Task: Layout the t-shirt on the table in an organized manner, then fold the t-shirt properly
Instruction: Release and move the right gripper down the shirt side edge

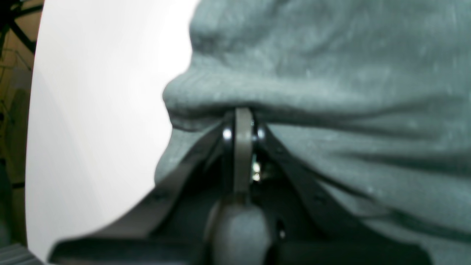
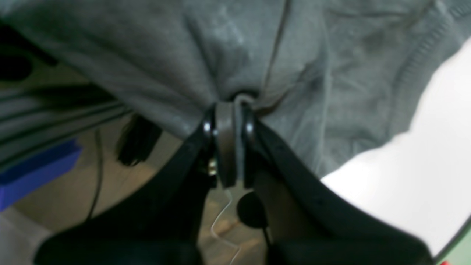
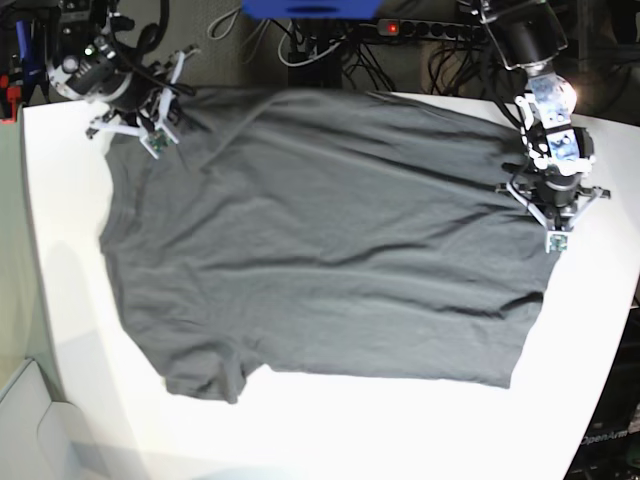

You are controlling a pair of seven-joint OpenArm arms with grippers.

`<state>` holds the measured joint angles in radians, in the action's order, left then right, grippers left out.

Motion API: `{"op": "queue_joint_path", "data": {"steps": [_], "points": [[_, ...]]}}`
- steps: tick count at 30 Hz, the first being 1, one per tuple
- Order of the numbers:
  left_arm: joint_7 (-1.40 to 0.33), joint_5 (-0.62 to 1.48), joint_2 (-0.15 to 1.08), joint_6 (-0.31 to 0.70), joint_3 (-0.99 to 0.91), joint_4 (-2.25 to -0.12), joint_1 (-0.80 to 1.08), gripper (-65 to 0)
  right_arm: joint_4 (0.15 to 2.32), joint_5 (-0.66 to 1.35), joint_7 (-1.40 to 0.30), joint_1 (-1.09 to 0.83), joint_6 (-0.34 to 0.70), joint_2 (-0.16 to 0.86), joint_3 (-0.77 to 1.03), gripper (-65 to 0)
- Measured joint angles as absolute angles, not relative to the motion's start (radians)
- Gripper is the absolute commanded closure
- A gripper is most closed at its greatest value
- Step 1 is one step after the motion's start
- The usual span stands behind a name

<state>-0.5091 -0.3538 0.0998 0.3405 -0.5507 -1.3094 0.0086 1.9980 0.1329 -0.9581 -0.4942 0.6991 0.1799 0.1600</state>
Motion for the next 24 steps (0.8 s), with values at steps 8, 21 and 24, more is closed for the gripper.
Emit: {"op": "queue_joint_path", "data": {"steps": [8, 21, 24], "points": [[-0.47, -0.348, 0.103, 0.333, -0.553, -1.276, 0.001, -0.2, 1.997, 0.136, -1.052, -0.502, 0.699, 0.197, 0.154, -9.8], [-0.473, -0.348, 0.103, 0.333, -0.554, -1.276, 0.0, -0.2, 1.995, 0.127, -1.108, -0.436, 0.698, 0.299, 0.218, -31.0], [-0.472, -0.347, 0.103, 0.333, -0.554, -1.276, 0.001, -0.2, 1.991, 0.12, -1.11, -0.334, 0.699, 0.301, 0.243, -21.7]]}}
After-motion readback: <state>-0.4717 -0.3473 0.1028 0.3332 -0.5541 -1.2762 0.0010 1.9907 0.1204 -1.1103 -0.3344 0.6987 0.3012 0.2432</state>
